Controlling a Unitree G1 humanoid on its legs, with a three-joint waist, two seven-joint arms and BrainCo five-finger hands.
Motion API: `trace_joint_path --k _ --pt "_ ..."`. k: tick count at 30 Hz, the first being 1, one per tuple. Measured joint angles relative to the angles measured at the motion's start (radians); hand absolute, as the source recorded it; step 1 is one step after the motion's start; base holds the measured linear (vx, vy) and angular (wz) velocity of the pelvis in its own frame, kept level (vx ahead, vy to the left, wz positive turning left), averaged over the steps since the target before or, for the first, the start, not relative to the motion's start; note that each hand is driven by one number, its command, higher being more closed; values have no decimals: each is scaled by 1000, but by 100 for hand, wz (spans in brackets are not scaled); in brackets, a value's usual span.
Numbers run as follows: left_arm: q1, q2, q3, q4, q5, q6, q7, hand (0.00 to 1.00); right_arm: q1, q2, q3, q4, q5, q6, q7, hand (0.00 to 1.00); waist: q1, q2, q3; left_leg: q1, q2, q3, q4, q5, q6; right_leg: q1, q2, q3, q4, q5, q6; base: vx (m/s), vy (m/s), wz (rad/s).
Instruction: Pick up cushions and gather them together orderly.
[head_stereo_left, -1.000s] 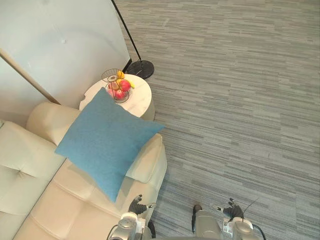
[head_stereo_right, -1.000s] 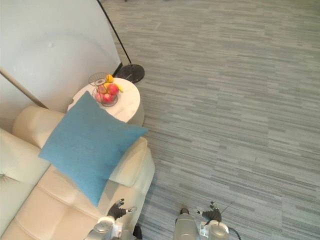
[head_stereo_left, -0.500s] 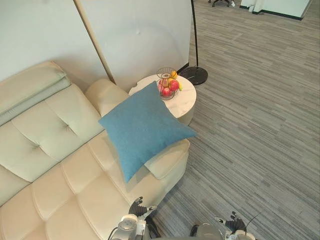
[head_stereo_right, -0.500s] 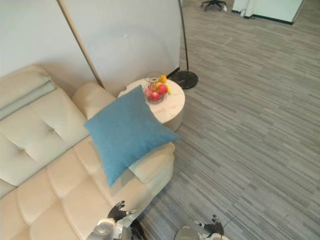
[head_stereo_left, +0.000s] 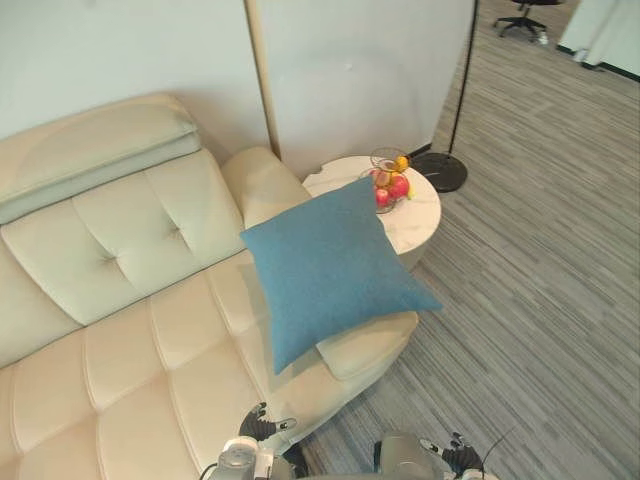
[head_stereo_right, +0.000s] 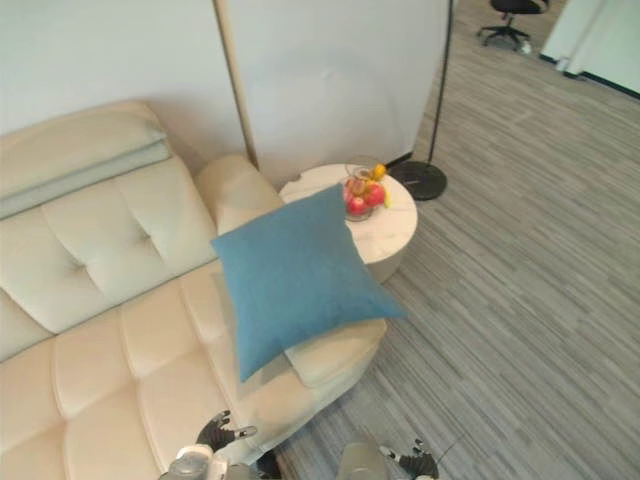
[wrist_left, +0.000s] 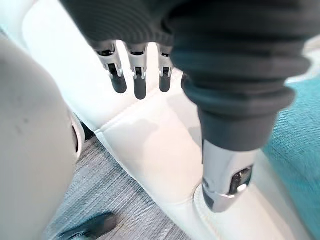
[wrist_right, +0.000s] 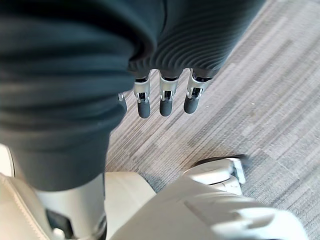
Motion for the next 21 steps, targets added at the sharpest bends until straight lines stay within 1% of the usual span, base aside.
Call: trace_joint_path --k 2,4,7,9,12,14,16,17,18,20,21 --pt "7 -24 1 3 0 -1 2 0 -8 -30 1 1 -1 0 2 0 8 38 -8 -3 25 -23 -16 7 -12 4 25 -33 -17 -7 -13 218 -186 24" --pt "12 -28 3 11 -1 0 2 0 -19 -34 -2 -1 -1 -1 2 0 7 54 -11 8 44 -44 -39 19 -30 17 47 -56 -20 -9 -17 174 -158 23" --pt "12 -26 28 10 -1 0 2 0 -17 -31 -7 -3 -1 -1 2 0 8 44 -9 51 60 -69 -59 33 -47 70 65 -92 -24 -11 -20 119 -111 26" --pt "13 -25 31 9 -1 0 2 0 -18 -27 -12 -7 -1 -3 1 0 9 31 -16 54 60 -71 -71 45 -49 72 66 -95 -26 -11 -20 57 -52 14" --pt "13 -23 40 8 -10 0 5 0 -17 -29 -43 -14 -1 -5 -3 0 16 29 -18 54 56 -71 -78 49 -45 75 61 -90 -40 -11 -21 8 -5 2" --pt "12 -12 41 4 -12 0 12 0 5 -30 -63 -67 -1 -2 -5 0 14 32 -18 57 51 -71 -84 51 -42 88 57 -89 -58 -12 -22 -41 14 5" --pt "24 16 71 -46 -13 1 15 0 60 -51 -82 -246 -5 0 -8 0 8 30 -18 69 49 -71 -98 56 -42 104 57 -86 -76 -12 -31 -89 16 3" --pt "28 25 78 -60 -13 0 15 0 73 -65 -82 -289 -12 0 -8 0 8 29 -19 73 48 -71 -108 62 -40 103 57 -84 -78 -12 -32 -125 2 0" --pt "30 40 86 -81 -13 0 17 0 85 -94 -89 -358 -34 -2 -7 0 6 28 -19 71 45 -70 -121 69 -40 103 56 -84 -82 -12 -33 -127 -5 6" --pt "38 76 122 -153 -14 -2 21 0 112 -192 -168 -515 -92 -21 -3 0 0 30 -23 71 41 -66 -164 89 -33 92 57 -85 -95 -9 -26 -153 -2 4" --pt "44 83 130 -172 -15 -3 22 0 112 -217 -187 -542 -105 -26 -3 0 -1 32 -26 71 40 -63 -177 91 -34 87 58 -83 -97 -6 -25 -101 10 -5"
